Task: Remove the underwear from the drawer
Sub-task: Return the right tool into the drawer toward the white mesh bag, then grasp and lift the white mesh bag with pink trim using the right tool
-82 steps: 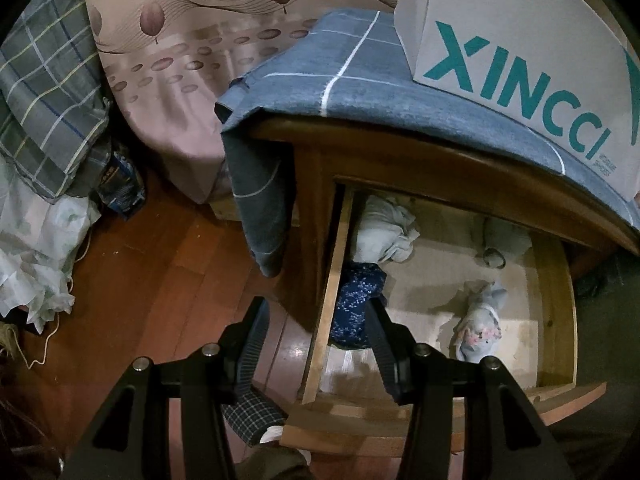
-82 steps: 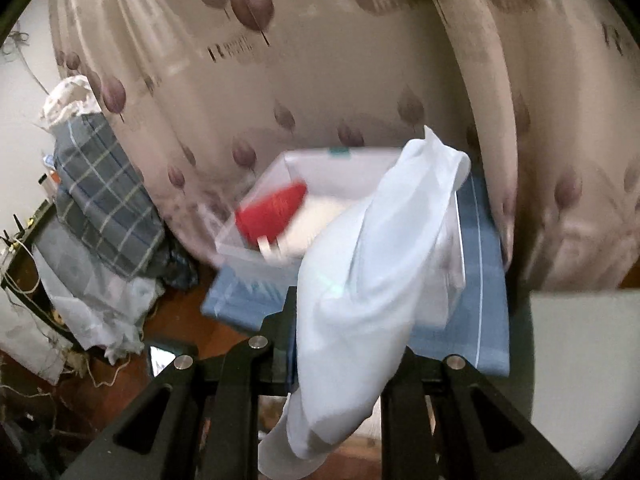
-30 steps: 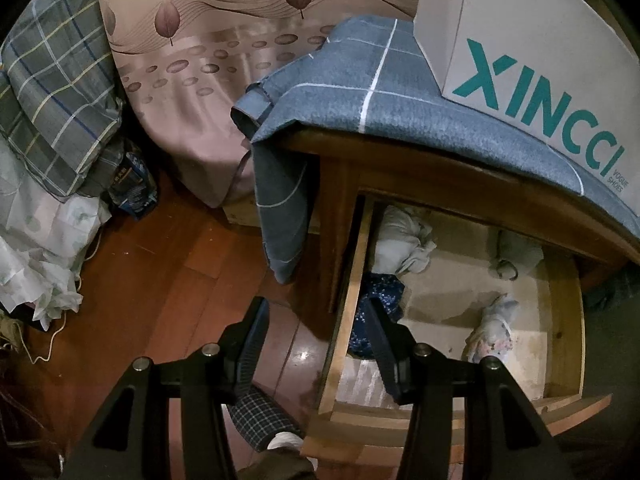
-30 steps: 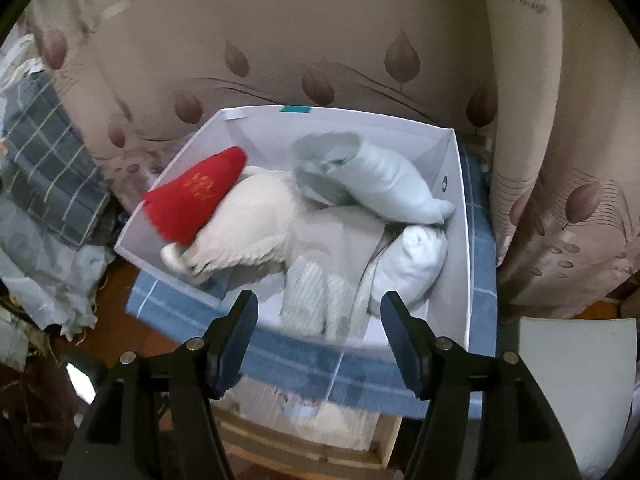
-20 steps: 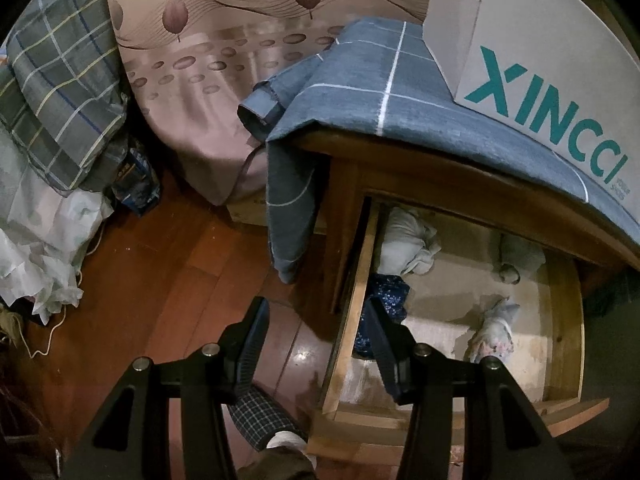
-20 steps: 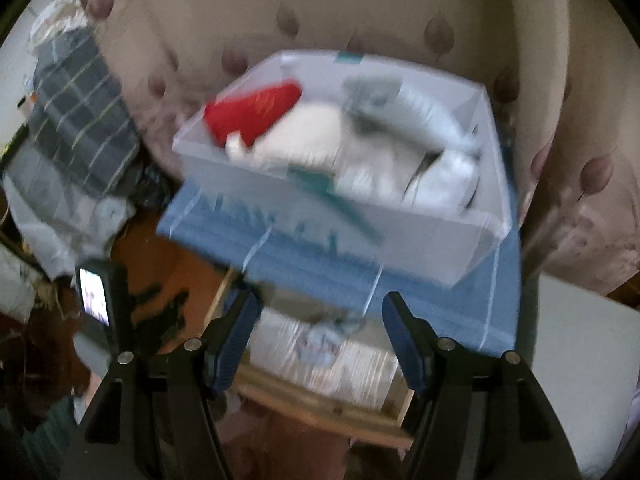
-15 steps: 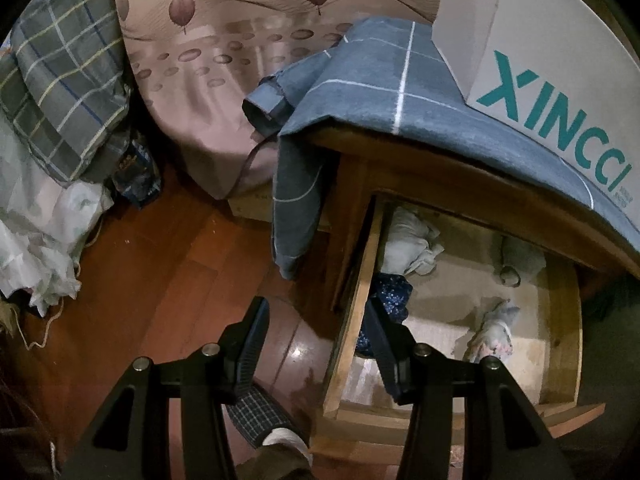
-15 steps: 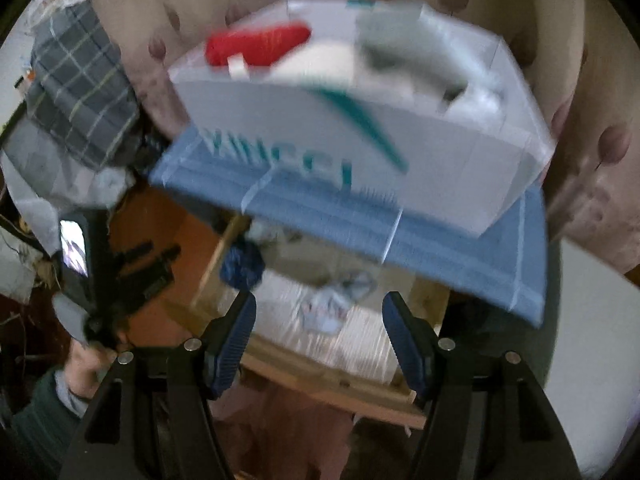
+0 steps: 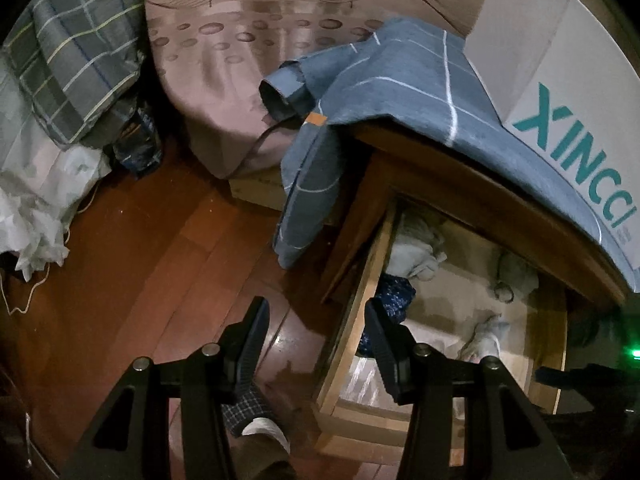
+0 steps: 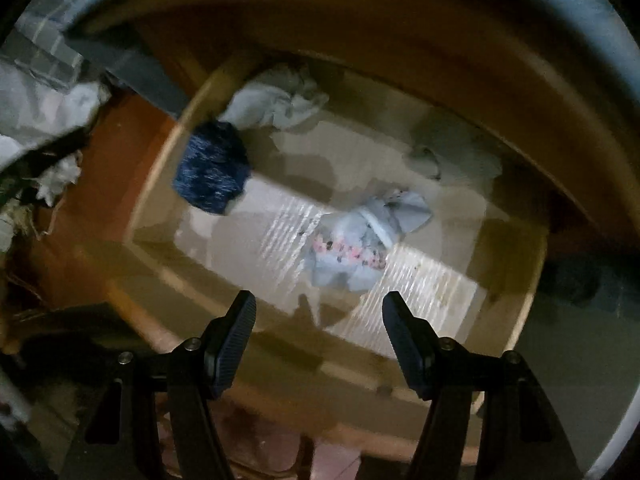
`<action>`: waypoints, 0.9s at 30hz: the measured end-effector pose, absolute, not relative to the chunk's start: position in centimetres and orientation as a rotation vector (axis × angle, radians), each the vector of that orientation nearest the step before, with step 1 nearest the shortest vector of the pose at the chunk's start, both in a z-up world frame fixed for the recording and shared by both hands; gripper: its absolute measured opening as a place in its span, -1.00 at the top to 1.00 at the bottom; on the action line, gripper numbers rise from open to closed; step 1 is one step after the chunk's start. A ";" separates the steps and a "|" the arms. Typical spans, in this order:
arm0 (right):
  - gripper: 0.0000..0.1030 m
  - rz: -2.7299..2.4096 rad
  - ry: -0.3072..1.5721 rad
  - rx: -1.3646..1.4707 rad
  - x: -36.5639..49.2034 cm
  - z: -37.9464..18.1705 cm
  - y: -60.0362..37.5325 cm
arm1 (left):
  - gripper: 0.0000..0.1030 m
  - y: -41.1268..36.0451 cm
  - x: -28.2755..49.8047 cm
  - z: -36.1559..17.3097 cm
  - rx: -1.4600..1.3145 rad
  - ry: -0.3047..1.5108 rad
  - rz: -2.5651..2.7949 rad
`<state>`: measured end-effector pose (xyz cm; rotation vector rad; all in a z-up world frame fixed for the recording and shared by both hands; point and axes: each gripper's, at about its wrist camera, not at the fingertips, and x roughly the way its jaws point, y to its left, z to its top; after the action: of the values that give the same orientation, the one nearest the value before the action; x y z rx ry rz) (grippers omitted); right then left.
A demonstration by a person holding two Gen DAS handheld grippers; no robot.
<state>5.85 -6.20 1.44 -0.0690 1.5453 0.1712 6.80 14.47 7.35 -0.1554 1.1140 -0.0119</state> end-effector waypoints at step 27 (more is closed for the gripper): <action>-0.27 0.249 1.726 -0.344 9.6 -8.2 -5.5 | 0.02 14.6 7.3 6.4 -0.160 1.166 -0.011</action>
<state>9.61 -5.52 -8.21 -0.3438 1.7263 0.2489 7.34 14.58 6.42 -0.1601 1.1663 -0.0114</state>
